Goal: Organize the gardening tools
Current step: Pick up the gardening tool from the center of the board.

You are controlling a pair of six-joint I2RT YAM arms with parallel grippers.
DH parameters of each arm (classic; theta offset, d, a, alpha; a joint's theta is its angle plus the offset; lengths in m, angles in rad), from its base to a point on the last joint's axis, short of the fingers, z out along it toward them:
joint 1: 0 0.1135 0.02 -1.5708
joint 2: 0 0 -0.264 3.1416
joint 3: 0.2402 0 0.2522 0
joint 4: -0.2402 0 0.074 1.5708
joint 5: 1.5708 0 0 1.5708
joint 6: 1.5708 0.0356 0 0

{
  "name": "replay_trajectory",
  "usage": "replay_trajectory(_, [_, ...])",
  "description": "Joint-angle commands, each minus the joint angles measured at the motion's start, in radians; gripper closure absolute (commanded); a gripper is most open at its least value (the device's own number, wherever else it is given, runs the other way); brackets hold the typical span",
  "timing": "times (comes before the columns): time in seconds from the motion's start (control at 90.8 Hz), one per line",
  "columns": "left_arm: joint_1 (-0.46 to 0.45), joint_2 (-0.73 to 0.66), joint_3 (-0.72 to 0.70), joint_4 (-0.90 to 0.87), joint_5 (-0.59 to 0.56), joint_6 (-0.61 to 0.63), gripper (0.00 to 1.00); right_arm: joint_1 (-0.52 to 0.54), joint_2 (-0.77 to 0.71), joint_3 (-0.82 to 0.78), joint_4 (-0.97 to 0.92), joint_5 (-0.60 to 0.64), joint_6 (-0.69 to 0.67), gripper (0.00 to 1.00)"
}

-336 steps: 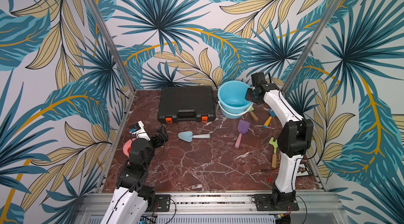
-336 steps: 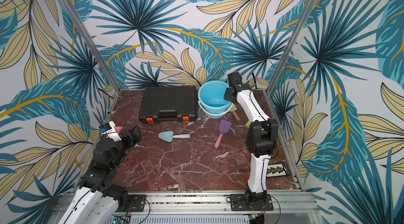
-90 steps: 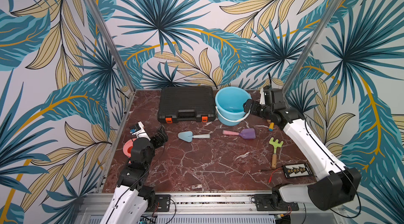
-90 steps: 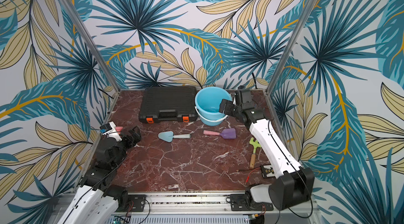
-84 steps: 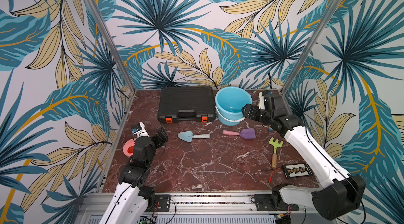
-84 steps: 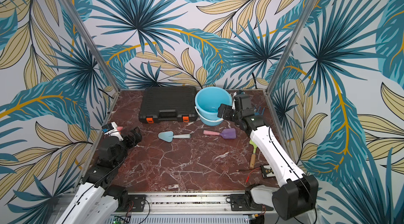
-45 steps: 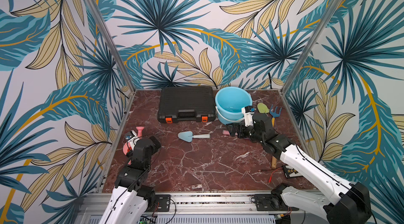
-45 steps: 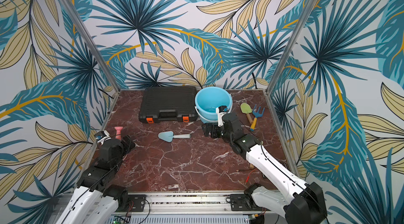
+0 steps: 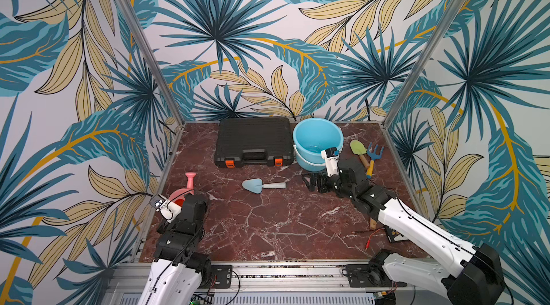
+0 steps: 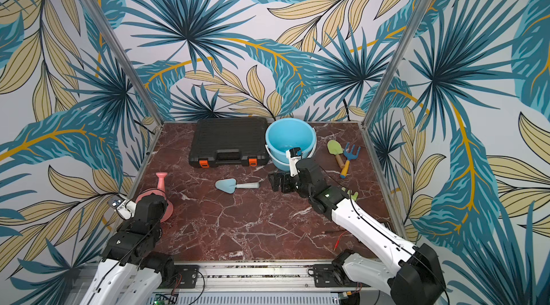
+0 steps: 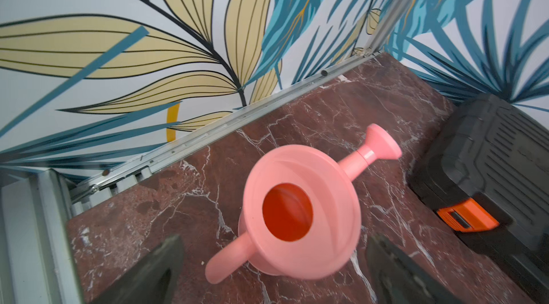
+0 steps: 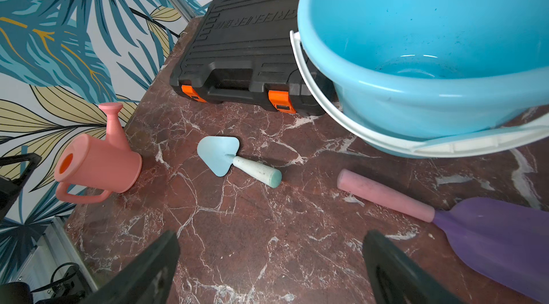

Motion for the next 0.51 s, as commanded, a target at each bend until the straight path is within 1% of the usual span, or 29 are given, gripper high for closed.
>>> replay_trajectory(0.0, [0.088, 0.052, -0.077, 0.221, 0.092, 0.091, 0.00, 0.010, 0.012, 0.000, 0.014, 0.007, -0.020, 0.01])
replay_trajectory(0.088, [0.115, 0.067, -0.116, 0.326, 0.136, 0.133, 0.00, 0.013, 0.015, -0.002, 0.014, 0.008, -0.024, 0.00])
replay_trajectory(0.198, [0.119, 0.056, -0.134, 0.404, 0.286, 0.194, 0.00, 0.014, 0.017, -0.001, 0.014, 0.007, -0.023, 0.00])
replay_trajectory(0.308, [0.114, 0.015, -0.151, 0.428, 0.399, 0.202, 0.00, 0.016, 0.023, 0.004, 0.014, 0.003, -0.023, 0.01])
replay_trajectory(0.43, [0.071, -0.052, -0.188, 0.458, 0.491, 0.193, 0.00, 0.016, 0.041, 0.006, 0.014, 0.002, -0.020, 0.00])
replay_trajectory(0.496, [0.029, -0.082, -0.201, 0.465, 0.500, 0.188, 0.00, 0.017, 0.053, 0.010, 0.014, 0.000, -0.021, 0.00])
